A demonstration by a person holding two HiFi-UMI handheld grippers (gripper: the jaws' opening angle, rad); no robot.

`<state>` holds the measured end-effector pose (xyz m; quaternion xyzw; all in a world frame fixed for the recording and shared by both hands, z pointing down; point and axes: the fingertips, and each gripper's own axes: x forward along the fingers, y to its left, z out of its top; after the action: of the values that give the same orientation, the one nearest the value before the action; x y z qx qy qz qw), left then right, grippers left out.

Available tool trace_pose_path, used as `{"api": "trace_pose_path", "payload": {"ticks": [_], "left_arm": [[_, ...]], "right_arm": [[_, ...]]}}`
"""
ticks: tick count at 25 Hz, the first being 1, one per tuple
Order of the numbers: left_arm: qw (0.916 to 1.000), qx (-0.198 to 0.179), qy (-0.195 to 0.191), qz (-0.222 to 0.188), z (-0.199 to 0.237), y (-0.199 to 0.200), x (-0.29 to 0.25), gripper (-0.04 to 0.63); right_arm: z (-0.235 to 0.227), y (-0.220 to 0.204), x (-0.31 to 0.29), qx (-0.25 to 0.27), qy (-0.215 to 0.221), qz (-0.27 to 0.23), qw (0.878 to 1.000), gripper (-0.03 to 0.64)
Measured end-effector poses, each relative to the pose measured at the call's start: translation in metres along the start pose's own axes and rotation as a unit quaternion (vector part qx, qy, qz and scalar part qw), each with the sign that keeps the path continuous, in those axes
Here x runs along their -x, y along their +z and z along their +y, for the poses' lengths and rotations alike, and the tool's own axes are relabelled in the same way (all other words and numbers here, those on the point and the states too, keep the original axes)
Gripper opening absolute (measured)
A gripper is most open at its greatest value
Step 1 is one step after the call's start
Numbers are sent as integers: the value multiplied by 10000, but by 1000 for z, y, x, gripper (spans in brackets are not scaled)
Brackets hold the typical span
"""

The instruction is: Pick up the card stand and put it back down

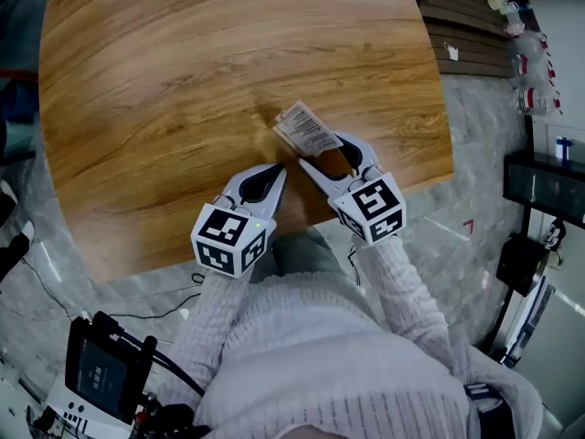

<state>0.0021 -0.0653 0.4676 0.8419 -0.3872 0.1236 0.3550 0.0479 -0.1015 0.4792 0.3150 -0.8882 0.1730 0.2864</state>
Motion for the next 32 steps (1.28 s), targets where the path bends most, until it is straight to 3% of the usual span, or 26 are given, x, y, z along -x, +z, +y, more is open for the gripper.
{"api": "trace_pose_path", "payload": {"ticks": [5, 16, 24, 32], "left_arm": [[10000, 23, 37, 25, 6, -4, 10, 9], [9998, 169, 53, -23, 8, -6, 14, 9], [9998, 194, 46, -64, 8, -4, 16, 9], [9999, 144, 52, -54, 9, -2, 13, 9]], "right_arm": [[12, 1, -17, 291, 81, 156, 9994, 262], [16, -3, -39, 425, 24, 447, 9981, 262], [16, -4, -38, 656, -122, 484, 9966, 204], [11, -6, -39, 665, -254, 397, 9967, 189]]}}
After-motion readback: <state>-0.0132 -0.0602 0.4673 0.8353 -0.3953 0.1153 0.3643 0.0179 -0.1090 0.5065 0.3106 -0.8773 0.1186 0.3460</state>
